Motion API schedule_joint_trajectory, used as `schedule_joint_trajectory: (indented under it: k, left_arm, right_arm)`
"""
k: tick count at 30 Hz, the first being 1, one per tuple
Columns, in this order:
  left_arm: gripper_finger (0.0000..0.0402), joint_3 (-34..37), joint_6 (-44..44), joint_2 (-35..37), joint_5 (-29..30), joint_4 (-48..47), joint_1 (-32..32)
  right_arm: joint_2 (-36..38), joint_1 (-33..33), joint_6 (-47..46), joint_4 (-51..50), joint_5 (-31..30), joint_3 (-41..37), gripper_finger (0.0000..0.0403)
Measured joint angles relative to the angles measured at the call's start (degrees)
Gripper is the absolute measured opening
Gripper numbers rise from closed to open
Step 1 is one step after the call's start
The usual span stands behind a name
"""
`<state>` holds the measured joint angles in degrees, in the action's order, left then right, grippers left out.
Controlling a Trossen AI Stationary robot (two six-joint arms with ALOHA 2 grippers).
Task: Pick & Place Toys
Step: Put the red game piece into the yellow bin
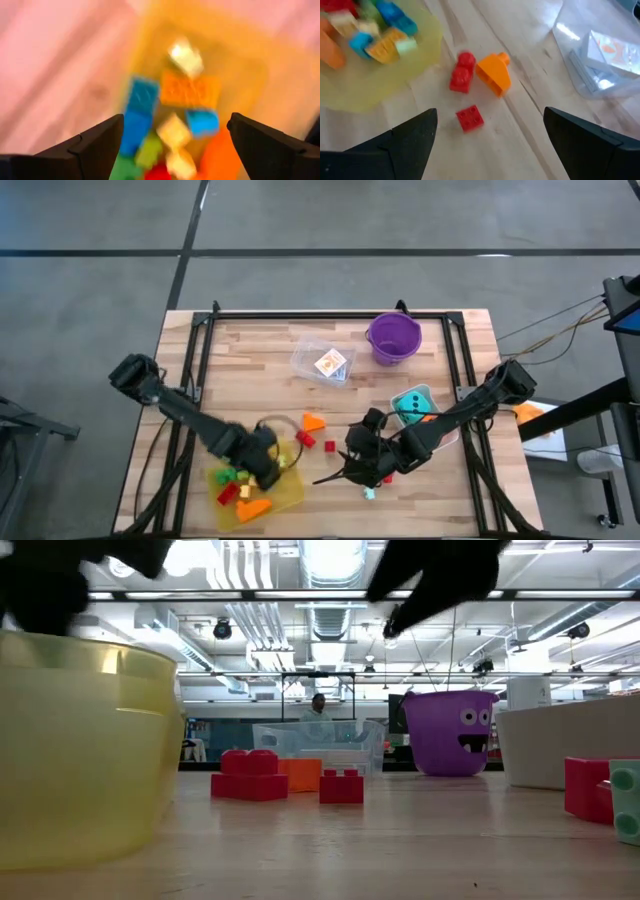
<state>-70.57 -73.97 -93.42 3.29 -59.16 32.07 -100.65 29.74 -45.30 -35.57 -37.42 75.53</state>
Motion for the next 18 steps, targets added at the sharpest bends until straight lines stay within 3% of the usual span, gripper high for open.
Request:
schedule_joint_trajectory:
  k: [10, 18]
  left_arm:
    - [0.0358, -0.68, 22.67, 0.3, 0.03, 1.39, -20.0]
    - [0.0358, -0.68, 32.21, 0.46, 2.24, 2.74, -23.18]
  right_arm:
    - [0.65, 0.42, 1.82, -3.49, -0.08, 1.45, 0.036]
    - [0.41, 0.25, 3.47, -4.5, 0.06, -2.76, 0.036]
